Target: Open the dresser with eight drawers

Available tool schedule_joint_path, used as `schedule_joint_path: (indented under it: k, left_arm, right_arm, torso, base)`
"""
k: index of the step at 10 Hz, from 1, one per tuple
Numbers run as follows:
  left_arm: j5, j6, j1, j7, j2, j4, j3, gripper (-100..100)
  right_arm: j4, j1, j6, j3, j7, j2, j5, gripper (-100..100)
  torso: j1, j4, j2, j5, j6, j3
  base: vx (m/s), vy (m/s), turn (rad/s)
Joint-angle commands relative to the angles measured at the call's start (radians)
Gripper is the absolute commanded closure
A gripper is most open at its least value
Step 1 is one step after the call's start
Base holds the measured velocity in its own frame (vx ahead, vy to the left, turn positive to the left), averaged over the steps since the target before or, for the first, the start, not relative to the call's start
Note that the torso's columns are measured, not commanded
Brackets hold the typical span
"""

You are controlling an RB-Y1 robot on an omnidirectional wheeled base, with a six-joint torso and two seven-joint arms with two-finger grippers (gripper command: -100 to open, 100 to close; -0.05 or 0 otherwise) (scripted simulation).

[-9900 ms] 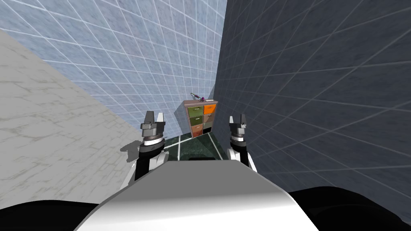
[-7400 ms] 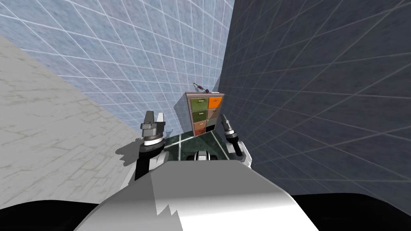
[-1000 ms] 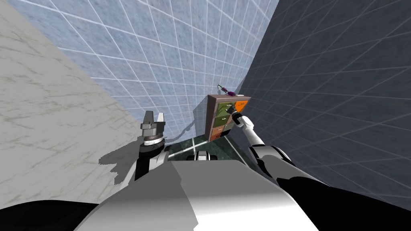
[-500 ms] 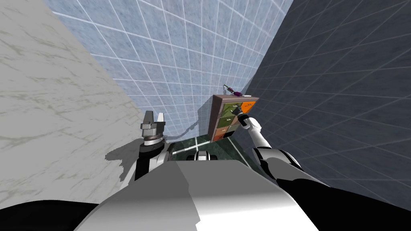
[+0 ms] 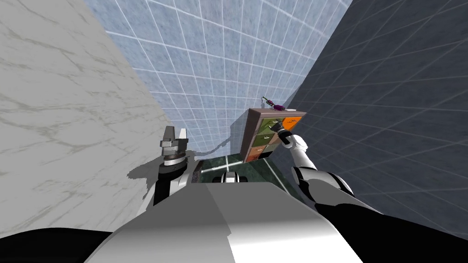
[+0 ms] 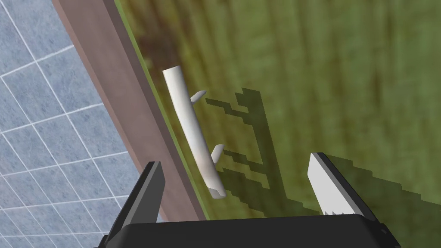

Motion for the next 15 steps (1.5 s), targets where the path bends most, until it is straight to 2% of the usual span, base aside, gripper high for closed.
schedule_joint_path:
  k: [1, 2, 3, 4, 5, 6, 7, 8, 9, 10, 11, 12, 15]
  left_arm:
    - [0.0, 0.0, 0.0, 0.0, 0.0, 0.0, 0.0, 0]
    - [0.0, 0.0, 0.0, 0.0, 0.0, 0.0, 0.0, 0]
    - [0.0, 0.0, 0.0, 0.0, 0.0, 0.0, 0.0, 0]
    - [0.0, 0.0, 0.0, 0.0, 0.0, 0.0, 0.0, 0]
    - [0.0, 0.0, 0.0, 0.0, 0.0, 0.0, 0.0, 0]
    - [0.0, 0.0, 0.0, 0.0, 0.0, 0.0, 0.0, 0]
    - [0.0, 0.0, 0.0, 0.0, 0.0, 0.0, 0.0, 0]
    - [0.0, 0.0, 0.0, 0.0, 0.0, 0.0, 0.0, 0]
    - [0.0, 0.0, 0.0, 0.0, 0.0, 0.0, 0.0, 0]
    - [0.0, 0.0, 0.0, 0.0, 0.0, 0.0, 0.0, 0]
    - [0.0, 0.0, 0.0, 0.0, 0.0, 0.0, 0.0, 0]
    - [0.0, 0.0, 0.0, 0.0, 0.0, 0.0, 0.0, 0]
    - [0.0, 0.0, 0.0, 0.0, 0.0, 0.0, 0.0, 0]
  right_arm:
    - [0.042, 0.003, -0.058, -0.074, 0.019, -0.008, -0.005, -100]
    - [0.096, 0.013, -0.104, -0.111, 0.037, -0.034, -0.009, -100]
    - [0.096, 0.013, -0.118, -0.146, 0.037, -0.034, -0.009, -100]
    - [0.139, 0.022, -0.158, -0.176, 0.055, -0.059, -0.013, -100]
    - [0.124, 0.022, -0.166, -0.197, 0.055, -0.059, -0.013, -100]
    - [0.144, 0.022, -0.179, -0.217, 0.055, -0.059, -0.013, -100]
    - [0.175, 0.031, -0.211, -0.25, 0.073, -0.085, -0.017, -100]
    - [0.204, 0.031, -0.239, -0.281, 0.073, -0.085, -0.017, -100]
    - [0.218, 0.009, -0.229, -0.265, 0.09, -0.079, -0.018, -100]
    - [0.172, 0.022, -0.186, -0.219, 0.055, -0.059, -0.013, 100]
    - [0.162, 0.022, -0.179, -0.217, 0.055, -0.059, -0.013, 100]
    - [0.111, 0.013, -0.139, -0.17, 0.037, -0.034, -0.009, 100]
    - [0.042, 0.003, -0.073, -0.082, 0.019, -0.008, -0.005, 100]
  torso:
    - [-0.003, 0.0, 0.0, 0.0, 0.001, 0.0]
    - [-0.006, 0.0, 0.0, -0.002, 0.001, 0.0]
    - [-0.004, 0.0, 0.0, -0.002, 0.0, 0.0]
    - [-0.003, 0.0, 0.0, -0.001, 0.001, 0.0]
    - [0.0, 0.0, 0.001, 0.0, 0.0, 0.0]
    - [-0.002, 0.0, 0.0, 0.0, 0.001, 0.0]
    - [-0.005, 0.0, -0.001, -0.001, 0.001, 0.0]
    - [-0.004, -0.001, -0.002, -0.001, -0.001, -0.001]
    - [-0.003, -0.001, -0.003, -0.001, -0.001, -0.002]
    - [-0.005, -0.001, -0.002, -0.001, 0.0, -0.002]
    - [-0.009, 0.0, -0.001, -0.002, 0.001, 0.0]
    - [-0.009, 0.0, 0.0, -0.003, 0.002, 0.0]
    - [-0.011, -0.001, -0.003, -0.003, 0.005, -0.002]
  base:
    - [-0.001, 0.032, -0.037]
    - [-0.001, 0.055, 0.188]
    - [-0.004, 0.056, 0.152]
    - [-0.013, 0.097, 0.246]
    - [-0.008, 0.088, 0.09]
    - [0.005, 0.038, -0.029]
    - [0.017, 0.063, 0.22]
    - [0.007, 0.066, 0.105]
    - [-0.002, 0.026, -0.002]
    - [-0.006, -0.06, -0.262]
    - [-0.001, -0.074, -0.104]
    - [-0.004, -0.104, -0.188]
    - [-0.004, -0.077, -0.133]
